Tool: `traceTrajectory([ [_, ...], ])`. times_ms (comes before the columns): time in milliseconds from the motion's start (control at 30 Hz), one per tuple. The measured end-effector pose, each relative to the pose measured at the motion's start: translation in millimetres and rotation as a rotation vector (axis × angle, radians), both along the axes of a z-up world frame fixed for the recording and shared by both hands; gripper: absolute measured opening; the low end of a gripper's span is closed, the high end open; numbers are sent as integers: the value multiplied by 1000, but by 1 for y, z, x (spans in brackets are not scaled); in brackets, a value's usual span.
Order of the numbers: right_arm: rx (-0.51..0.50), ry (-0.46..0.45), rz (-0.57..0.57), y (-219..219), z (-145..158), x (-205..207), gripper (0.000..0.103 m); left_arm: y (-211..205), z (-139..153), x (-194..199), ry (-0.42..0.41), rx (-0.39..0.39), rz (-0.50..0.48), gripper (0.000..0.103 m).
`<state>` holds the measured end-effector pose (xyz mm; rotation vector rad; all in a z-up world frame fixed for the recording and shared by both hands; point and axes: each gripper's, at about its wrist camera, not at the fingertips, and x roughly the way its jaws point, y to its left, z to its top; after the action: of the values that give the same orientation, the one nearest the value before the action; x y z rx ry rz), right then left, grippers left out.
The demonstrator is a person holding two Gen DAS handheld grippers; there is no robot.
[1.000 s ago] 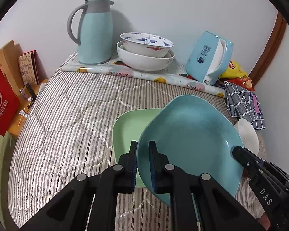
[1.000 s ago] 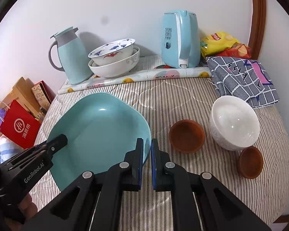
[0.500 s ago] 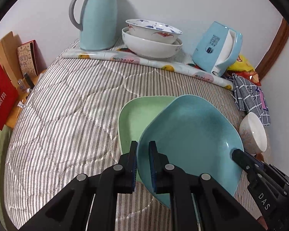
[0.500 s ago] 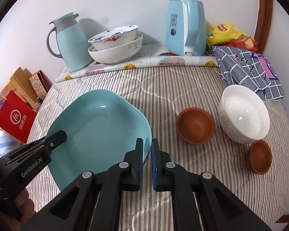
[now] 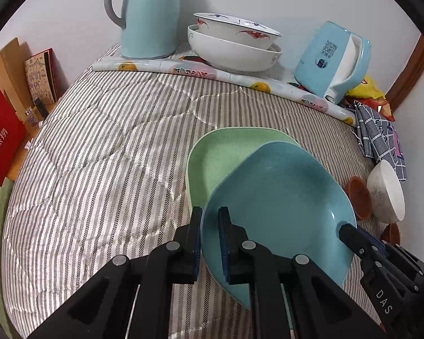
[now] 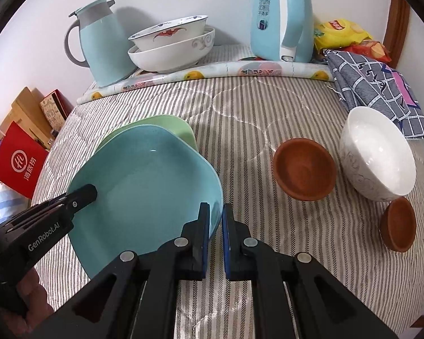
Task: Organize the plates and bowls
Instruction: 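Carry the light-blue plate over the green plate with both grippers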
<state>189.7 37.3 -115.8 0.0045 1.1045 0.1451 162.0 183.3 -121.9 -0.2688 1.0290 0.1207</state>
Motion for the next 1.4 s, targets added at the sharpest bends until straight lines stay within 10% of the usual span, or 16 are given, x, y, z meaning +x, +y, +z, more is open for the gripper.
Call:
traceTrajectory([
  [1400, -20, 44, 7, 18, -4, 14, 15, 19, 1, 41, -59, -32, -43, 14],
])
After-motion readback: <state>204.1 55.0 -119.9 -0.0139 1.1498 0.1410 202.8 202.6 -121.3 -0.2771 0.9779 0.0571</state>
